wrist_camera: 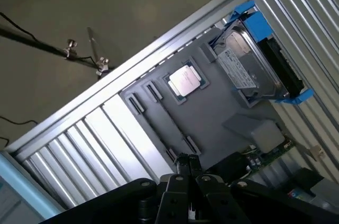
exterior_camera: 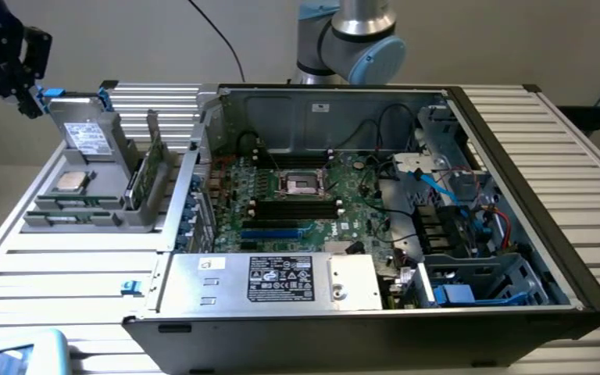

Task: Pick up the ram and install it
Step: 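Pick up the ram and move it above insertion slot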

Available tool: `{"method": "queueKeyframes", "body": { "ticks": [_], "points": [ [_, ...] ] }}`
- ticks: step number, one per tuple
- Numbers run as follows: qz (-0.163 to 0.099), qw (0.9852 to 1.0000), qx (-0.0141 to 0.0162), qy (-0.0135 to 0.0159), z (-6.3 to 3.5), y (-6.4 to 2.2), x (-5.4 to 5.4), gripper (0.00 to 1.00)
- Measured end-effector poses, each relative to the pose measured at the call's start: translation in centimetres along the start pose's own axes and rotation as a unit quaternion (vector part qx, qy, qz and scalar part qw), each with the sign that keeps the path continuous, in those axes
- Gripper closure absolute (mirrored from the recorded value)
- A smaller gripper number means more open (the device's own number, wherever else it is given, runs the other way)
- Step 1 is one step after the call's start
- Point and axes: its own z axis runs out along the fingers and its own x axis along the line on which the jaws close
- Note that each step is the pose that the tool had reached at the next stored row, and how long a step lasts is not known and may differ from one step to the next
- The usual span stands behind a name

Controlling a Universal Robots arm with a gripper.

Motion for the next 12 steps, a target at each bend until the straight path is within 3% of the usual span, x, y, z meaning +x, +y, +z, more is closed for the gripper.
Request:
{"method": "queueKeyframes", "body": {
  "ticks": [6, 12],
  "points": [
    [-0.054, 0.9985, -0.0015, 0.0029, 0.0, 0.0, 0.0, 0.89],
    [-0.109, 0.994, -0.0031, 0.0059, 0.0, -0.01, 0.0, 0.89]
  ]
}}
